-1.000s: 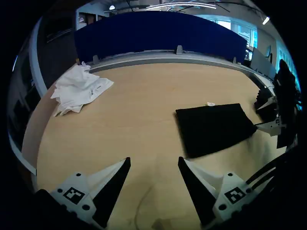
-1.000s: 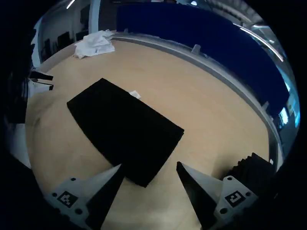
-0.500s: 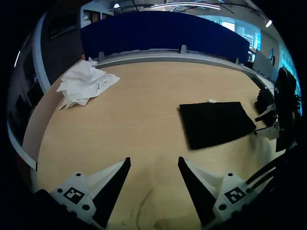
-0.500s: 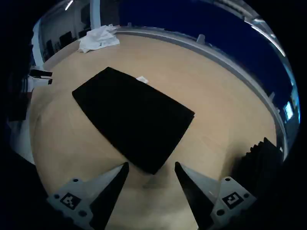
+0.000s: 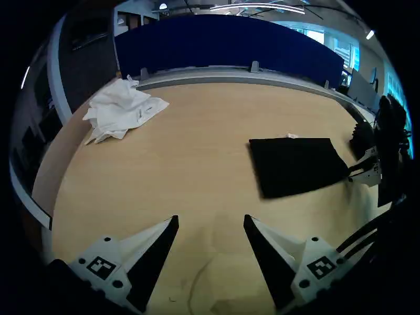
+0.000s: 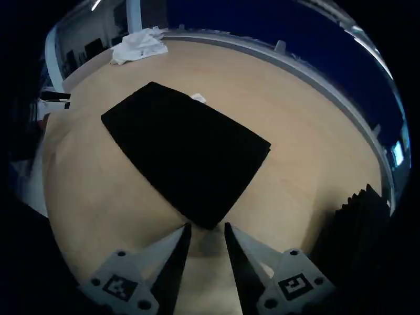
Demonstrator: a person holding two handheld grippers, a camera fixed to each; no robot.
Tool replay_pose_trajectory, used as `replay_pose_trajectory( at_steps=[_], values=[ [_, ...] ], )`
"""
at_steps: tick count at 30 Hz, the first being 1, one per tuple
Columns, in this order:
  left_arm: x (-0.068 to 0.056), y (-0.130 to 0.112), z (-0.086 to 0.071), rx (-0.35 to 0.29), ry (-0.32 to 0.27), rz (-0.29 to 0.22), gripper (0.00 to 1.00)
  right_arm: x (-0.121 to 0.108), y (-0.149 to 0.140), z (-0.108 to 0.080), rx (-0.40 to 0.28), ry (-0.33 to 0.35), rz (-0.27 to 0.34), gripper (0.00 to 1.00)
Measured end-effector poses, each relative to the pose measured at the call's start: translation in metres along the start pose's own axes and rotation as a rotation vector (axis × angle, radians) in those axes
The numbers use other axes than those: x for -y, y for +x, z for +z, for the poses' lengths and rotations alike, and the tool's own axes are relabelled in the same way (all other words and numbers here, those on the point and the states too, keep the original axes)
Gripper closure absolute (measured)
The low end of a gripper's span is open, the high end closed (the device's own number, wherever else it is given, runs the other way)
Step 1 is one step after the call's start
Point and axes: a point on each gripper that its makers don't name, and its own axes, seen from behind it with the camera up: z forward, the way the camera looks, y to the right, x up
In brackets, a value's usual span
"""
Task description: Fold towel
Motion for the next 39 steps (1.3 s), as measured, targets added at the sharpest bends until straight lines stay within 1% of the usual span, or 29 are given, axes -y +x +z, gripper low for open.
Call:
replay_pose_trajectory(
  at_steps=[8, 12, 15, 20, 26, 30, 39],
  values=[
    [0.0, -0.003, -0.002, 0.003, -0.002, -0.005, 0.08, 0.003, 0.003, 0.0, 0.002, 0.019, 0.003, 0.81],
    [0.002, -0.005, -0.003, 0.004, 0.001, -0.005, 0.08, 0.002, 0.003, 0.001, 0.004, 0.015, -0.004, 0.95],
    [0.003, -0.005, -0.005, 0.005, 0.003, -0.006, 0.08, 0.003, 0.006, 0.001, 0.001, 0.015, -0.01, 0.97],
    [0.004, -0.005, -0.007, 0.006, 0.003, -0.01, 0.08, 0.002, 0.012, -0.003, -0.009, 0.011, -0.029, 0.97],
    [0.005, -0.004, -0.011, 0.004, 0.004, -0.015, 0.08, 0.001, 0.027, -0.012, -0.024, 0.0, -0.068, 0.97],
    [0.008, -0.003, -0.011, -0.002, 0.009, -0.021, 0.08, 0.003, 0.043, -0.019, -0.036, -0.002, -0.106, 0.97],
    [0.017, -0.007, -0.015, -0.008, 0.018, -0.047, 0.08, 0.013, 0.096, -0.028, -0.083, -0.007, -0.211, 0.97]
  ],
)
